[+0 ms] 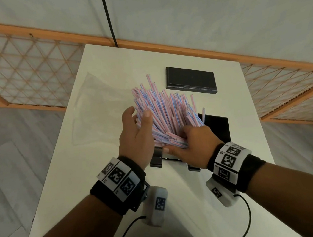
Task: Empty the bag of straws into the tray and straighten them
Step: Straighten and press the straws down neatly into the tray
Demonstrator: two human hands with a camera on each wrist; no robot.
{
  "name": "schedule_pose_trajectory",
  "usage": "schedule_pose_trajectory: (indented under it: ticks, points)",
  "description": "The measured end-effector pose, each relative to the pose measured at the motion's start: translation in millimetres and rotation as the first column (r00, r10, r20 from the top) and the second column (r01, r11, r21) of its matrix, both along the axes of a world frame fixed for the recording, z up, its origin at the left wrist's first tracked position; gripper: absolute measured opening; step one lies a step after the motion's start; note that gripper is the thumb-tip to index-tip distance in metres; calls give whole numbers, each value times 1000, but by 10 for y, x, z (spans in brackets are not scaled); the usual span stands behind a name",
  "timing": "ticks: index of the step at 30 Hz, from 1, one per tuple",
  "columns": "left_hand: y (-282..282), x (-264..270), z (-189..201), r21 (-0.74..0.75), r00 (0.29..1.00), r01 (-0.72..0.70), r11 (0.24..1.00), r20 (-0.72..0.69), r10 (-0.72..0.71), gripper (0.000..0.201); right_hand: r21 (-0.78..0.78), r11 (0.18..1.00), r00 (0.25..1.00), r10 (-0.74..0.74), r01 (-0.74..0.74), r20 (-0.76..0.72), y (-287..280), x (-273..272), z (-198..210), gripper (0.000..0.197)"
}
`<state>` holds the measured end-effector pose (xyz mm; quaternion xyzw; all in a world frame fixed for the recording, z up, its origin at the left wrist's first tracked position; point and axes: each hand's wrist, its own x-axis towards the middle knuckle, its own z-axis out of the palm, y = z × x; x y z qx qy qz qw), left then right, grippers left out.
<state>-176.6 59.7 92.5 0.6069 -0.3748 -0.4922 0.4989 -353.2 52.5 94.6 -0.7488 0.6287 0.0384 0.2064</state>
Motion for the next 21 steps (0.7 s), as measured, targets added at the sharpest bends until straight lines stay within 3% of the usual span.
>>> schedule_pose_trajectory:
  ticks: [4, 8, 11, 13, 17, 21]
  points:
    - [7, -15, 0, -33, 999, 31, 999, -9, -32, 72, 136, 990, 999, -45, 46, -16, 2, 6, -52, 78]
    - [1, -16, -56, -63, 999, 51, 997, -4, -52, 47, 202, 979, 988, -27, -5, 155, -41, 66, -86, 52]
    - [-1, 0, -75, -75, 999, 36, 997, 17, -34, 22, 254, 967, 995, -44, 20, 88, -76, 50, -108, 74]
    - [-10, -5, -85, -66, 1000, 29, 997, -4, -29, 21, 317, 948, 994, -52, 20, 94, -104, 63, -105, 76]
    - [-33, -11, -90, -78, 997, 74, 994, 5, -74, 32, 402, 915, 950, -86, -44, 301, -159, 160, -100, 76]
    - [-43, -1, -79, -98, 993, 116, 988, 11, -115, 33, 302, 947, 942, 0, -108, 337, -208, 194, 22, 55]
